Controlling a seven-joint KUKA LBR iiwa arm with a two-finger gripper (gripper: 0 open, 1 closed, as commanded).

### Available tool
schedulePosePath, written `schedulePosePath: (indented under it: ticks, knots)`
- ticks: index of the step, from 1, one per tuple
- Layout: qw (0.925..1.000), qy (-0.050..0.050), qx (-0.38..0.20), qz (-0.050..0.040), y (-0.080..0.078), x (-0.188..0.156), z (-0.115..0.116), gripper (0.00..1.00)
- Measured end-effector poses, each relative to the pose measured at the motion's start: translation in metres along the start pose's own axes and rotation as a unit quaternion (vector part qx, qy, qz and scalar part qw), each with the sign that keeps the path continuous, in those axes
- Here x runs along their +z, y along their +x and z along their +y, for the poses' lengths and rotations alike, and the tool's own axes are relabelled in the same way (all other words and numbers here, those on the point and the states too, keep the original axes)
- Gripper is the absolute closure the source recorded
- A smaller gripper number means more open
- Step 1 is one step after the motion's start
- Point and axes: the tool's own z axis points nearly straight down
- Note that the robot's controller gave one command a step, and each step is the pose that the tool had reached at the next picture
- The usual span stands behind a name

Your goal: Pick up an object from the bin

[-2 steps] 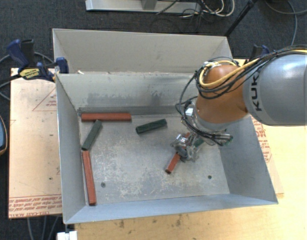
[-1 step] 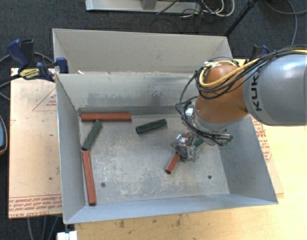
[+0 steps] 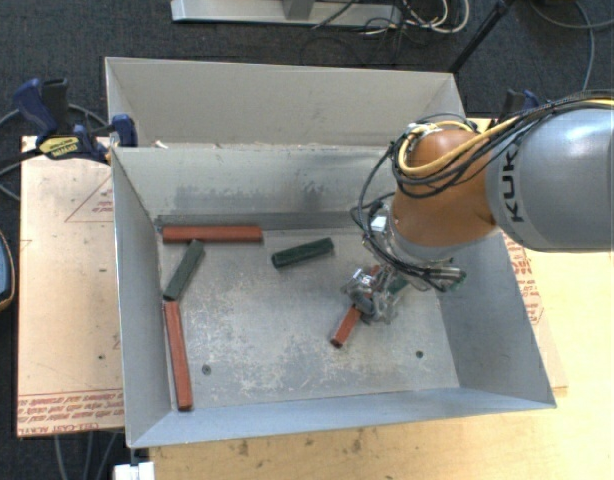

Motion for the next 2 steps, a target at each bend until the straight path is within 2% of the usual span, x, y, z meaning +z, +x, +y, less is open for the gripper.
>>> schedulePosePath:
  ticks: [2]
  knots:
    - [1.0000, 0.000, 0.000, 0.0000, 0.0000, 0.0000, 0.0000, 1.00]
